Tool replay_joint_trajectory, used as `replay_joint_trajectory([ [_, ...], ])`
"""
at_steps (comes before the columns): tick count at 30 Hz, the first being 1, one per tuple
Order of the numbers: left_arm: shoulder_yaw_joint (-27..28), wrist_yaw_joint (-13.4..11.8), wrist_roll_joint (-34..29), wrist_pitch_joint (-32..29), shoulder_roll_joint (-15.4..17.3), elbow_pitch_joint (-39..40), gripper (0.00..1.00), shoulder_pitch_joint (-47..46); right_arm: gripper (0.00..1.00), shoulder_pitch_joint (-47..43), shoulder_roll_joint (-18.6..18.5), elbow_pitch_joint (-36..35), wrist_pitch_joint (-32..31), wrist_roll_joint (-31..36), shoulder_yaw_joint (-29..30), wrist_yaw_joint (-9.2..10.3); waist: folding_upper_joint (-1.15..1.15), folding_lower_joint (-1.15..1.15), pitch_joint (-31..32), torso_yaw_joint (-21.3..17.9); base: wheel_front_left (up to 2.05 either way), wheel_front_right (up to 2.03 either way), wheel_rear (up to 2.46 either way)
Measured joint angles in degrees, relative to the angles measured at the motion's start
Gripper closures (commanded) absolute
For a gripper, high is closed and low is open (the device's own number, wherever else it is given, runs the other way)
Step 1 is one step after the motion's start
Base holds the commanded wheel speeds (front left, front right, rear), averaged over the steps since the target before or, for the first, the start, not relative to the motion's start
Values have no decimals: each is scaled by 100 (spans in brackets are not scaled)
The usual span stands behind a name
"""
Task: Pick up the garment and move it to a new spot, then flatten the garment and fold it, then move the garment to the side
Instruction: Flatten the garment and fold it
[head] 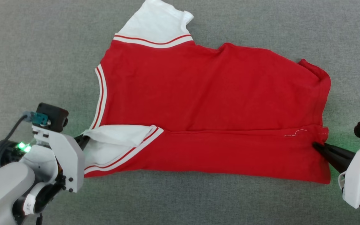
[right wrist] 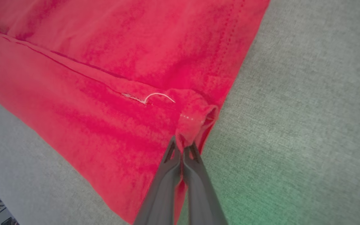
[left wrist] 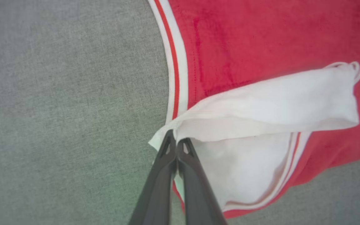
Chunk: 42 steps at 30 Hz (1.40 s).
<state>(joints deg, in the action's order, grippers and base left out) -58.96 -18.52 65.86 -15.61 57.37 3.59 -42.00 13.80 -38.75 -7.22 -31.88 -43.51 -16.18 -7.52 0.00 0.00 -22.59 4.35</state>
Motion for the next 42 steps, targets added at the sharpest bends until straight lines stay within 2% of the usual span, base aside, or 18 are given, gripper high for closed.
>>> replay_joint_trajectory([
  [1,-12,51,22,-1,-31,-98,100,0,90,6,11,9,-22,0,-16,0,0,0,-1,-10,0,0,0],
  [2,-15,94,27,1,-54,-159,95,0,71,10,24,13,-37,0,-30,0,0,0,4,-17,0,0,0],
  [3,-8,130,71,9,-80,-225,81,0,57,29,37,22,-42,0,-33,0,0,0,13,-20,0,0,0],
  [4,-8,147,112,10,-101,-261,64,1,52,58,41,23,-43,0,-32,0,0,0,26,-20,0,0,0],
  [5,-7,182,119,19,-109,-291,53,2,29,75,40,11,-42,0,-31,0,0,0,42,-20,0,0,0],
  [6,-1,192,120,27,-111,-309,22,2,5,76,42,4,-40,1,-23,0,0,0,62,-19,0,0,0],
  [7,2,196,126,36,-109,-318,4,3,0,75,49,4,-33,1,-13,0,0,0,85,-16,0,0,0],
  [8,11,196,152,52,-109,-322,0,10,0,74,63,2,-25,1,4,0,0,0,112,-12,0,0,0],
  [14,45,129,170,264,20,-163,0,186,0,-40,151,-30,35,4,102,0,0,0,343,16,0,0,0],
  [21,102,-127,172,615,181,167,0,500,0,-282,305,-124,245,154,276,0,0,0,677,74,0,0,0],
  [33,291,-608,335,1470,291,766,0,1180,0,-531,501,-552,1660,900,571,0,0,0,1127,209,0,0,0],
  [42,350,-614,686,1762,366,878,0,1664,0,-806,832,-745,2316,1329,966,0,0,0,1179,17,0,0,0],
])
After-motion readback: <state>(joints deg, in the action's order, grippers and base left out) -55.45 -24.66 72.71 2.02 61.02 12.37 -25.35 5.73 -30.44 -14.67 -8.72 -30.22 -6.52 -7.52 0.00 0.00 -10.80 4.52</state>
